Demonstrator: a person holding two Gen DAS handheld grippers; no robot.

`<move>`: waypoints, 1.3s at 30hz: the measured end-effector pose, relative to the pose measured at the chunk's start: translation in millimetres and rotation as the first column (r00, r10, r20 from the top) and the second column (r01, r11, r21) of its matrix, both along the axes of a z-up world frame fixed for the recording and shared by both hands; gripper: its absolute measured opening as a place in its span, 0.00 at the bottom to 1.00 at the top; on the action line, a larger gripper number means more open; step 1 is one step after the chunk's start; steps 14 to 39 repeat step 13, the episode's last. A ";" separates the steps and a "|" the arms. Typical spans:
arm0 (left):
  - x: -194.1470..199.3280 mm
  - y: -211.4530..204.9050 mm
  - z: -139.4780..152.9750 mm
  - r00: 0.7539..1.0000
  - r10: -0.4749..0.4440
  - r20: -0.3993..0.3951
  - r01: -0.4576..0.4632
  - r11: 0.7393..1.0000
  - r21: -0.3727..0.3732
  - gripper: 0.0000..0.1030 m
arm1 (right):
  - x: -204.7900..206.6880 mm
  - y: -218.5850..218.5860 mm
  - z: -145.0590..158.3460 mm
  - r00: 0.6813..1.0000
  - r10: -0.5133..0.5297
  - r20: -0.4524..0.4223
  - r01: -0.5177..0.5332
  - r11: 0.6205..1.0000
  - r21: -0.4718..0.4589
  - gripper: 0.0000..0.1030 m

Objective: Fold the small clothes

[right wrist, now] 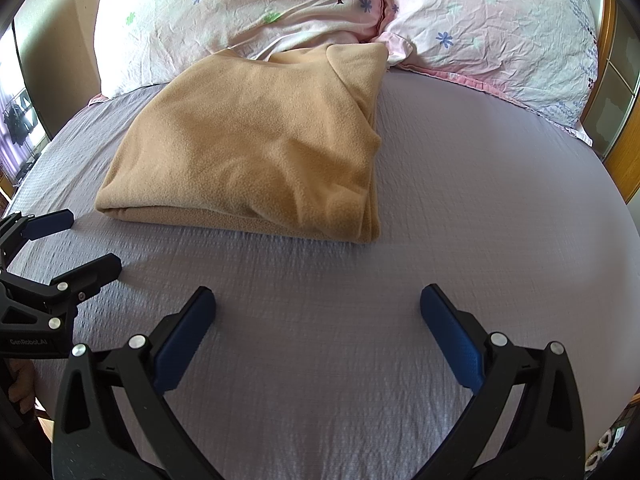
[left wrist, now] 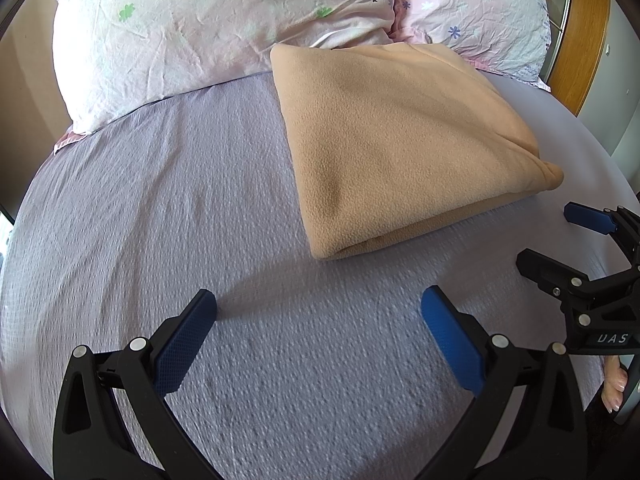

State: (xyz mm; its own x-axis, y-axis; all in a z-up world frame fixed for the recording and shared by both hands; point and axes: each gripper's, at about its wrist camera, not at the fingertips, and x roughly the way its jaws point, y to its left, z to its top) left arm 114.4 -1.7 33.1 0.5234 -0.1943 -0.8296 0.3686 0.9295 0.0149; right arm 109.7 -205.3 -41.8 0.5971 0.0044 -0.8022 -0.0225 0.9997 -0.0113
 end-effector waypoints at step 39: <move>-0.2 -1.6 -0.4 1.000 0.002 0.001 -0.002 1.000 0.000 0.99 | 0.3 -0.1 0.3 1.000 0.000 0.000 0.000 1.000 0.000 0.98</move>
